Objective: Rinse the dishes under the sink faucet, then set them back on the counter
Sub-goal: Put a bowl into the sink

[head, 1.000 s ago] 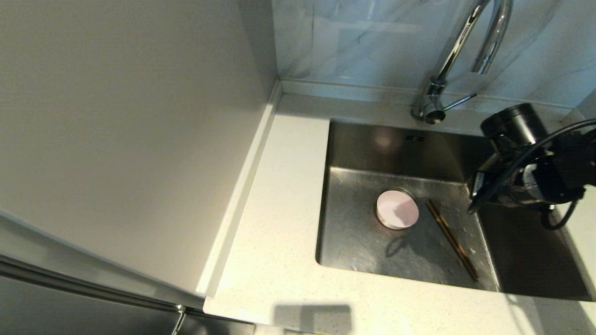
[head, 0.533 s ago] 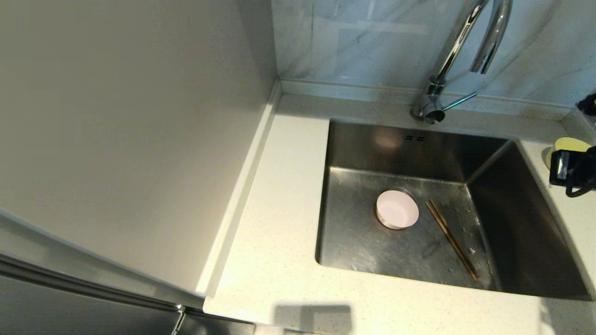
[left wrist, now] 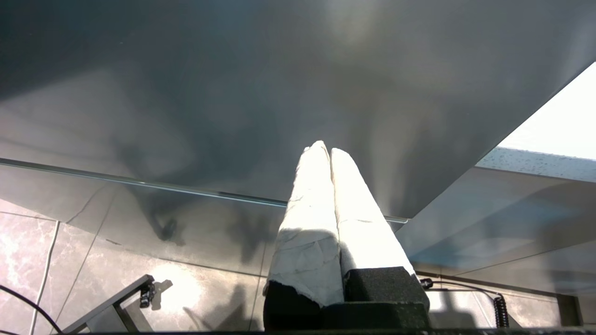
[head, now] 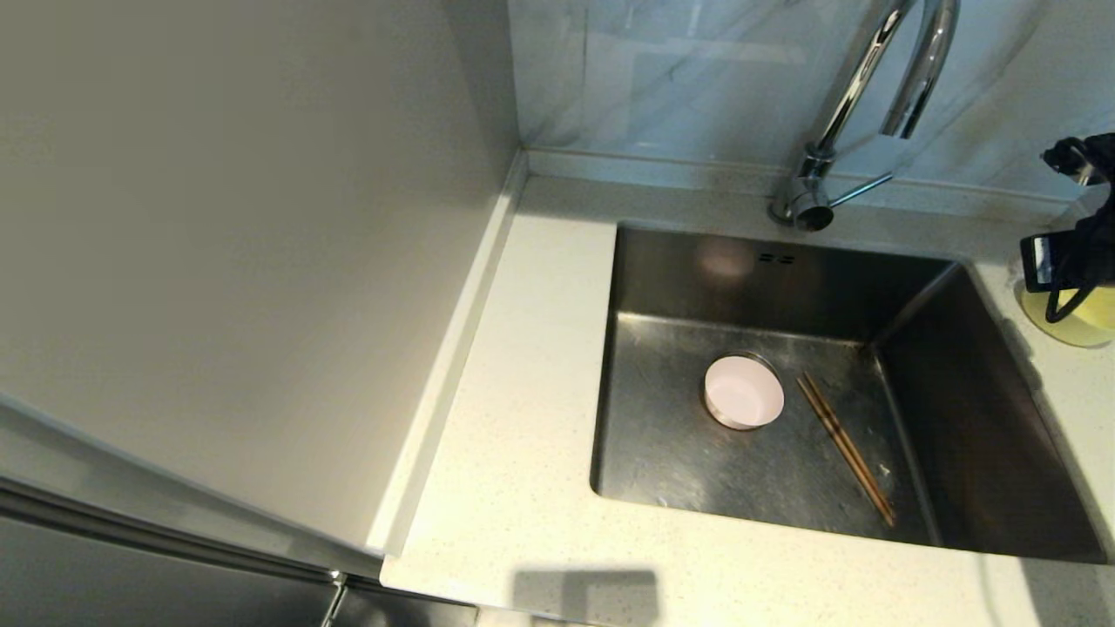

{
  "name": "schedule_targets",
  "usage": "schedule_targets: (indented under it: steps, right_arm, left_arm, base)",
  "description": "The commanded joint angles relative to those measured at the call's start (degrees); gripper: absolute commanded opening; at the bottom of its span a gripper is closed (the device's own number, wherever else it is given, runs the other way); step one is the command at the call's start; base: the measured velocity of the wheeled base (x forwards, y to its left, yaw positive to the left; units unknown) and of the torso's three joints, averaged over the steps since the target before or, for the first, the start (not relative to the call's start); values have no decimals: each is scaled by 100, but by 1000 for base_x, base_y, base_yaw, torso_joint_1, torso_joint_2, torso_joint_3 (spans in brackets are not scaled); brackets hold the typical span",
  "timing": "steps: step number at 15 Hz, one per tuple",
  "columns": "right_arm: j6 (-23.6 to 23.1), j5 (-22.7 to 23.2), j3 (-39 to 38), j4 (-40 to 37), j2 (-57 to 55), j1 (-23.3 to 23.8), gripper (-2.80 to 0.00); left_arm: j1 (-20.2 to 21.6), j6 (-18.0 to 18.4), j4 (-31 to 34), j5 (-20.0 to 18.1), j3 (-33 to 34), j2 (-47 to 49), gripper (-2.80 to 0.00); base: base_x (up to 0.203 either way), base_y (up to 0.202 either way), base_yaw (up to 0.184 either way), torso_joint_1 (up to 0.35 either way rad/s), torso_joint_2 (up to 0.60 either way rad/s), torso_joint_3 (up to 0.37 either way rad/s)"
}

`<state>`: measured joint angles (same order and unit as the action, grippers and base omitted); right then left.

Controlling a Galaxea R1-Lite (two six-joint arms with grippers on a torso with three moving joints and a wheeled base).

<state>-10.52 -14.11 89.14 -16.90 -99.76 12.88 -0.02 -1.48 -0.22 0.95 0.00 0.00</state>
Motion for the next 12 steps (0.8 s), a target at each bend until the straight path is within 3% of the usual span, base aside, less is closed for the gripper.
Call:
schedule_targets:
  steps: [1, 4, 12]
  right_arm:
    - [-122, -127, 376, -17, -521, 161, 0]
    - [-132, -380, 619, -42, -842, 314, 0]
    - [132, -338, 561, -29, -1077, 558, 0]
  left_arm:
    - [2, -2, -4, 2, 0, -18, -280]
    - [2, -2, -4, 2, 0, -18, -280]
    - [2, -2, -4, 2, 0, -18, -280]
  base:
    - [0, 0, 0, 0, 0, 0]
    - [0, 0, 0, 0, 0, 0]
    - [0, 0, 0, 0, 0, 0]
